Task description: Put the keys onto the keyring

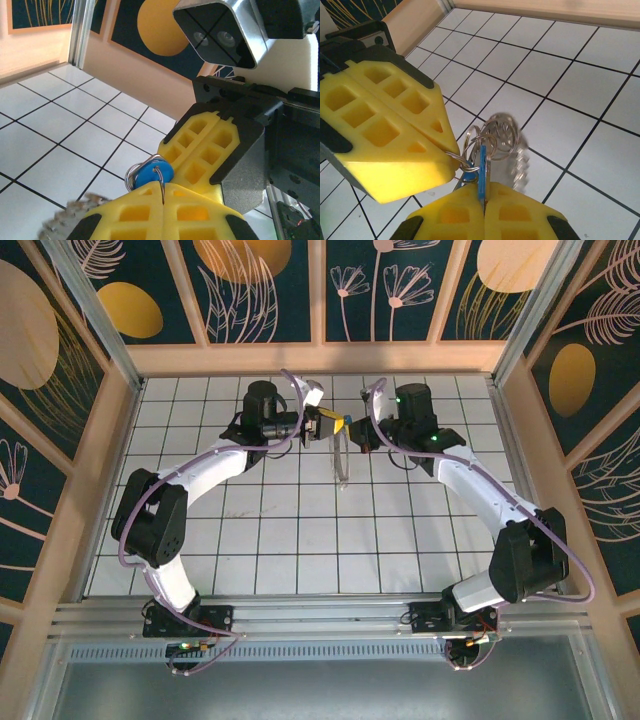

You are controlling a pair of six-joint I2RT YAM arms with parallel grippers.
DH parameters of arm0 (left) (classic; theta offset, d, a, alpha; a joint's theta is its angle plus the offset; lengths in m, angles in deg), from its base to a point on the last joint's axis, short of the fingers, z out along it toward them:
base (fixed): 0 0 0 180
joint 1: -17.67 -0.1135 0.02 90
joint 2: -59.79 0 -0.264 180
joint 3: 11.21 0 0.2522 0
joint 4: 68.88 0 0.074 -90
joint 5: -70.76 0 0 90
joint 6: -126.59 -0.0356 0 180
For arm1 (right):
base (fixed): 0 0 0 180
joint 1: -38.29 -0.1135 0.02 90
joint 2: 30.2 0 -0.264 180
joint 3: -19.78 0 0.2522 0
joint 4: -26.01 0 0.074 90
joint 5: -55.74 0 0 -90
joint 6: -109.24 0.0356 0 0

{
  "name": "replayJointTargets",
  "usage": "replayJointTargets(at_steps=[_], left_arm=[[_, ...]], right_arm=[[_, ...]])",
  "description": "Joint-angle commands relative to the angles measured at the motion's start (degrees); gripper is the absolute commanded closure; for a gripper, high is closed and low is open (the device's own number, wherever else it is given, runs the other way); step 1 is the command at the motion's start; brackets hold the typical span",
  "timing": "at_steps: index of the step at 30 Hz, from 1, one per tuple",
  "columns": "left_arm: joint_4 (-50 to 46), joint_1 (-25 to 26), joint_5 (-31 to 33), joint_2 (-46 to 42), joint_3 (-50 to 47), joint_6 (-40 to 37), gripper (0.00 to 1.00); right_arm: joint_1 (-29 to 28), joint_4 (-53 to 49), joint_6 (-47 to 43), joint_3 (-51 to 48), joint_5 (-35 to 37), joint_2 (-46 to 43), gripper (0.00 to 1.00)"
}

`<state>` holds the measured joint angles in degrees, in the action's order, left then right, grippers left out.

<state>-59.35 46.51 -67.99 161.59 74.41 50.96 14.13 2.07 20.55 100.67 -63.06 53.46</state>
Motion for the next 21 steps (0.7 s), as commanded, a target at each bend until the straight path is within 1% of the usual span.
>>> replayJointTargets(at_steps=[1, 11, 16, 21], left_arm=[[1.29, 1.15, -2.88, -1.42, 0.74, -0.3, 1.0], [1.19, 1.17, -2.82, -1.6, 0.74, -0.39, 1.0], [1.08, 1.17, -2.75, -1.6, 0.74, -0.51, 1.0], [1.23, 1.19, -2.93, -1.47, 0.83, -0.31, 1.0]], right_arm=[[-0.4, 1.03, -1.49, 0.18, 2.04, -0.88, 1.0], [2.4, 1.02, -1.3, -3.15, 2.01, -3.62, 1.0], [2.59, 1.21, -1.08, -3.02, 1.1, -3.44, 1.0], [1.46, 1.56, -0.77, -1.9, -0.2, -2.21, 1.0]])
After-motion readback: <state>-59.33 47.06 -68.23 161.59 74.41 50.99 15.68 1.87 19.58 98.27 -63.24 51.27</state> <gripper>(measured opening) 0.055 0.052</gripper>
